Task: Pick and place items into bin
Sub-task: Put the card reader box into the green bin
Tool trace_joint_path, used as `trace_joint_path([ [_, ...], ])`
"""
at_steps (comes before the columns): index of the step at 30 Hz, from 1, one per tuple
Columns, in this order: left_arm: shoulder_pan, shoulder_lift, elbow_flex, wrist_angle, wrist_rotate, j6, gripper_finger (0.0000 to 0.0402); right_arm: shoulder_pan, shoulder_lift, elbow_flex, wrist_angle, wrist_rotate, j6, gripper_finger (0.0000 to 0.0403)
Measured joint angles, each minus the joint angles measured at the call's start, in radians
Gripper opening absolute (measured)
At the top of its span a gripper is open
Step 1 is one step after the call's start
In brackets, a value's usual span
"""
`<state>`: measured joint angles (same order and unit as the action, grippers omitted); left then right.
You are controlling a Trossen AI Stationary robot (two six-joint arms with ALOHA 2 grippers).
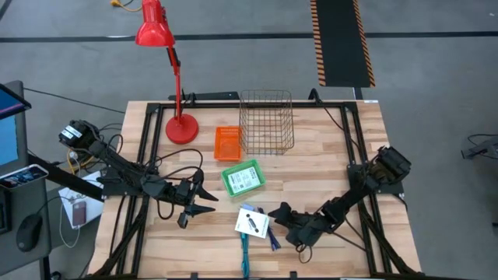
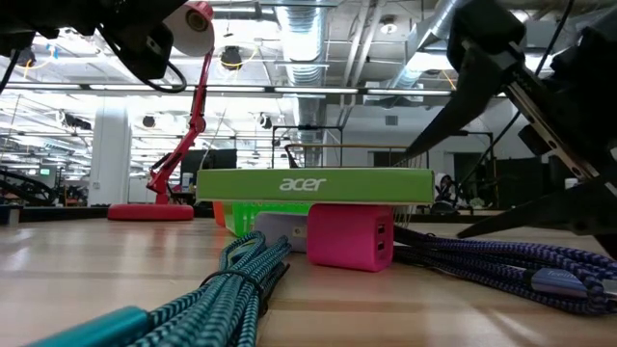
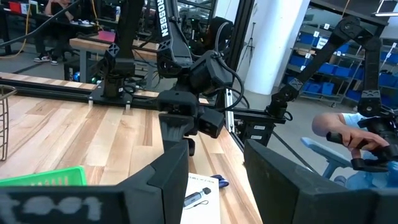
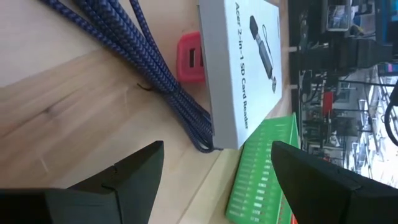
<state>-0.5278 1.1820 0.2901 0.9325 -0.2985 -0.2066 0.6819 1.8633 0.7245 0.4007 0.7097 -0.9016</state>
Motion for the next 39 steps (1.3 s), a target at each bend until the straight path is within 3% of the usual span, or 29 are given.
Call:
trace_joint_path([
  [39, 0.000, 0.000, 0.000, 0.000, 0.001, -0.016, 0.0144, -0.063, 0.003, 0.005, 0.094, -0.068, -0.023, 0.0291],
])
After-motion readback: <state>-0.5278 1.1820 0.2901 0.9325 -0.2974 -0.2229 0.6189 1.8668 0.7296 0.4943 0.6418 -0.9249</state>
